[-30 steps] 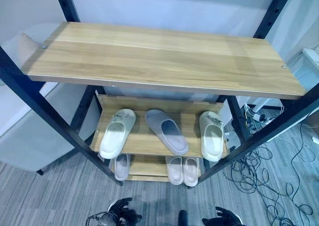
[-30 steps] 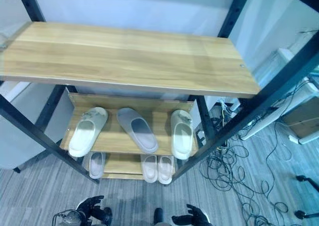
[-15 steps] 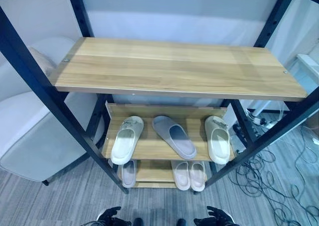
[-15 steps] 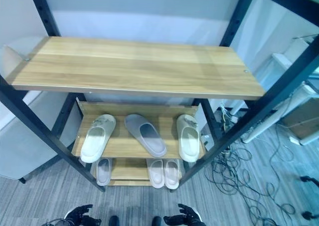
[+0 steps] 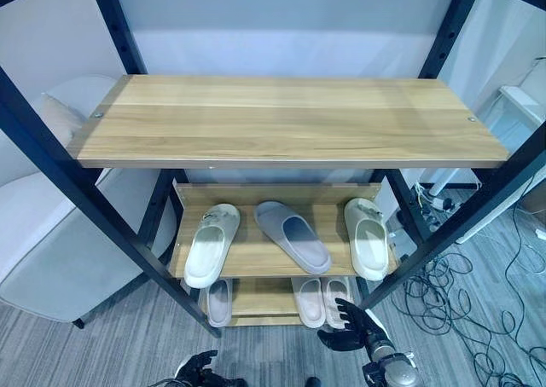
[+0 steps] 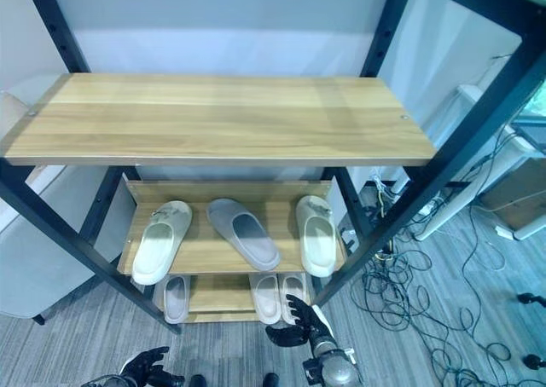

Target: Arrange the slippers neatly on the shoe rack.

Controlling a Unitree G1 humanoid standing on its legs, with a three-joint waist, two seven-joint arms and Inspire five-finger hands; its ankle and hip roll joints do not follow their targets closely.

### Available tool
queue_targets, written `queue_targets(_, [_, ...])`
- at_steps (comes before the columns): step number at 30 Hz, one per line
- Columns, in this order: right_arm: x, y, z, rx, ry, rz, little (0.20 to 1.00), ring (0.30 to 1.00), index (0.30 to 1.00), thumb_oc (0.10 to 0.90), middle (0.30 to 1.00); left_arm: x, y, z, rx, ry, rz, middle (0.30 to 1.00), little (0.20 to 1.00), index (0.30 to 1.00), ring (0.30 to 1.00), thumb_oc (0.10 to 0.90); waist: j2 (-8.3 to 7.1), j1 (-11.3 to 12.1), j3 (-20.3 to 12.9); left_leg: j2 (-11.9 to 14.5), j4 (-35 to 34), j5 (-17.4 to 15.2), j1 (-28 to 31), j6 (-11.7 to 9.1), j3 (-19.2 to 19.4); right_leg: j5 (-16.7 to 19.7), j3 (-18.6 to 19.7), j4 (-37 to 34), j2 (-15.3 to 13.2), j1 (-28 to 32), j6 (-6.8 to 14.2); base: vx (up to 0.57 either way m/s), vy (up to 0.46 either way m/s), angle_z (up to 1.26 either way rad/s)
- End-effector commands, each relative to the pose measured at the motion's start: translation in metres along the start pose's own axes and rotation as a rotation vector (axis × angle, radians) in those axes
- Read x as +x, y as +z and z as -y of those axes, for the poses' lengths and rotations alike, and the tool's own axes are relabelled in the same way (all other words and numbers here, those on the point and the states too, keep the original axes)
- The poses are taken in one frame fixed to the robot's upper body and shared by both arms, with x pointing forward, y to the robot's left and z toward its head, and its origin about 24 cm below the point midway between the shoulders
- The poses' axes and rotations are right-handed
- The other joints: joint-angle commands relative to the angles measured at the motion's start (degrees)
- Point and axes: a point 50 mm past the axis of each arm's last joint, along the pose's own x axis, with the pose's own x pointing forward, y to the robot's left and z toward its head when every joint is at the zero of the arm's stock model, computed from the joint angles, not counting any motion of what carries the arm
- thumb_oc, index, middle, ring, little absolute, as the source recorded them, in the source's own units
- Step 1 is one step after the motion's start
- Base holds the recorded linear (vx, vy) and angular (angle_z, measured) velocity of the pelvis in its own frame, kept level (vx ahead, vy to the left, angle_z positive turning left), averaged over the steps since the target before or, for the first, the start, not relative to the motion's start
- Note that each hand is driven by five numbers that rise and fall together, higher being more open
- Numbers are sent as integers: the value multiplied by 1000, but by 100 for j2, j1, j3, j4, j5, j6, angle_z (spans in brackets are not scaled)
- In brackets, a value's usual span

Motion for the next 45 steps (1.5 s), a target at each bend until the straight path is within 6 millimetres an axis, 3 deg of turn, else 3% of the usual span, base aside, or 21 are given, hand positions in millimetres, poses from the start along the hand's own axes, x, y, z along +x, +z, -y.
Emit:
queue_targets(1, [4, 42, 14, -44, 5, 199, 900, 900, 900, 800, 900, 4, 17, 1, 24, 5, 55, 900, 900, 900, 900, 800, 79, -28, -90, -216, 21, -118, -341, -143, -346, -78, 150, 50, 11, -181, 634, -19, 22, -15])
queue_targets(10, [-18, 65, 19, 93, 217, 308, 900, 900, 900, 800, 900, 2, 14, -8, 54, -6, 71, 900, 900, 900, 900, 800, 24, -54, -180, -222, 21, -179, -262, -154, -220, -25, 193, 79, -82, -209, 683, -9, 17, -11])
queue_targets(21, [-25, 121, 12, 121, 431, 482, 900, 900, 900, 800, 900, 2, 12, -2, 63, -33, 69, 900, 900, 900, 900, 800, 12, 13, -340, -164, 21, -234, -157, -195, -139, -23, 224, 33, -95, -135, 686, 12, 1, -5])
queue_targets(28, [-46, 157, 15, 118, 473, 657, 900, 900, 900, 800, 900, 0, 5, 4, 54, -40, 51, 900, 900, 900, 900, 800, 11, -13, -425, -104, 21, -276, -73, -217, -127, -83, 217, 33, -65, -47, 665, 12, -7, 1])
queue_targets(34, [-52, 179, 22, 119, 256, 841, 900, 900, 900, 800, 900, -2, -2, 20, 27, -59, 34, 900, 900, 900, 900, 800, 92, -60, -461, -74, 21, -326, 14, -193, -114, -130, 203, 33, -69, 33, 667, 25, -2, -1])
queue_targets(37, [-53, 195, 30, -163, 24, 933, 900, 900, 900, 800, 900, -4, -9, 25, 19, -60, 14, 900, 900, 900, 900, 800, 135, -35, -435, -69, 21, -335, 26, -169, -146, -170, 173, 33, -58, 63, 664, 29, 4, 0])
queue_targets(41, [-40, 199, 42, -526, -237, 928, 900, 900, 900, 800, 900, -6, -17, 30, 70, -73, 1, 900, 900, 900, 900, 800, 117, 107, -378, -59, 21, -338, 27, -165, -226, -230, 72, 33, -46, 93, 658, 37, 18, 12])
queue_targets(45, [-20, 186, 54, -627, -318, 809, 900, 900, 900, 800, 900, -7, -21, 28, 92, -72, -7, 900, 900, 900, 900, 800, 73, 267, -327, -57, 21, -336, 15, -171, -317, -278, -34, 33, -47, 147, 643, 55, 8, 22])
